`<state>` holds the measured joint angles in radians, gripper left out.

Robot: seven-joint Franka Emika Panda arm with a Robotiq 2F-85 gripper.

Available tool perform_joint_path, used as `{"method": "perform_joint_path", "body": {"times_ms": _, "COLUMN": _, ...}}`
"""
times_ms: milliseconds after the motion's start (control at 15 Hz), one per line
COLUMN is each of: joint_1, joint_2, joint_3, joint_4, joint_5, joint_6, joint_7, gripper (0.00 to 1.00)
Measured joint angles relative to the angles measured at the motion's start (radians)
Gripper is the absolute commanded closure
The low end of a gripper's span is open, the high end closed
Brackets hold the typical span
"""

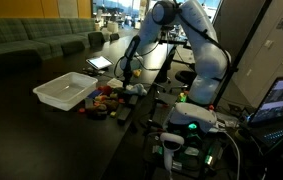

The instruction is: Use the towel to push all the objects to the left

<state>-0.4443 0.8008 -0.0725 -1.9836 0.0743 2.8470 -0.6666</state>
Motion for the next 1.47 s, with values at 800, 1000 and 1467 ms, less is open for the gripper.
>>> {"method": "perform_joint_path", "body": {"times_ms": 800, "joint_1": -0.080, "joint_2": 0.218, "joint_3": 0.018, "joint_4": 0.333, "joint_5": -0.021, "joint_6": -0.199, "joint_7": 0.020, "gripper": 0.60}}
{"method": "perform_joint_path", "body": {"times_ms": 1000, "joint_1": -0.080, "joint_2": 0.219, "joint_3": 0.007, "joint_4": 0.350, "joint_5": -0.021, "joint_6": -0.238, "joint_7": 0.025, "gripper": 0.81}}
{"method": "perform_joint_path", "body": {"times_ms": 1467, "joint_1": -0.080, "joint_2": 0.213, "joint_3": -0.073, "joint_4": 0.332, "joint_5": -0.041, "joint_6": -0.241, "joint_7": 0.076, "gripper": 0.99}}
